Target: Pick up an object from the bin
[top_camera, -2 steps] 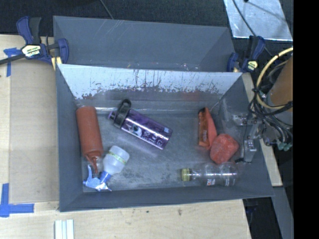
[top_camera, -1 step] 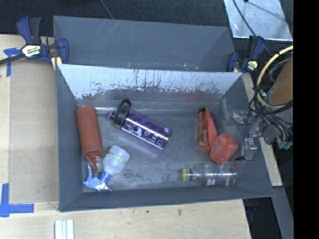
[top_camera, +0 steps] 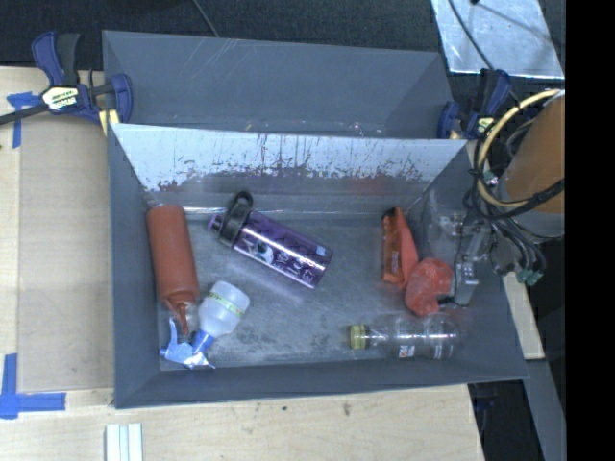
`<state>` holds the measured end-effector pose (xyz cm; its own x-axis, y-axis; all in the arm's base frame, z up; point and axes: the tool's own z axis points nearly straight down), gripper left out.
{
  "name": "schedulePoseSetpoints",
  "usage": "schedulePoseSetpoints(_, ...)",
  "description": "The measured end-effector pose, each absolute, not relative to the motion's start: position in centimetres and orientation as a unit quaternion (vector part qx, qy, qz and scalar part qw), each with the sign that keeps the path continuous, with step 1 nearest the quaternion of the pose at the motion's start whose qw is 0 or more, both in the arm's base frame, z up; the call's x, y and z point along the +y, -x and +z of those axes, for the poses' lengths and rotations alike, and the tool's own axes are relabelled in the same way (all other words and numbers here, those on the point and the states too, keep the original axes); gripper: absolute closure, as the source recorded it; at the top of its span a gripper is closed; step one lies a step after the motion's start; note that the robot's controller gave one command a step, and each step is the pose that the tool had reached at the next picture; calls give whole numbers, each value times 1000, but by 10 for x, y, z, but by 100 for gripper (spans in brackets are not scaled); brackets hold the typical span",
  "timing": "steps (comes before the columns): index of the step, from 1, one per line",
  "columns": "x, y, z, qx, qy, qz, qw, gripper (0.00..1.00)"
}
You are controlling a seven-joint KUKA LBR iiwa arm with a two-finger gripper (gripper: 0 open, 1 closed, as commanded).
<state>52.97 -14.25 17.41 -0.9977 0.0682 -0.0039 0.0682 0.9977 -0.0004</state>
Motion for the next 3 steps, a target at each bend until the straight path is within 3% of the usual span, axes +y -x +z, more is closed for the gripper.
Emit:
schedulePoseSetpoints(1, -151, -538, 131, 999, -42, 0, 0, 0)
schedulePoseSetpoints(2, -149, -540, 128, 999, -49, 1, -4, 0)
schedulePoseSetpoints(3, -154, -545, 108, 989, -149, 2, -13, 0)
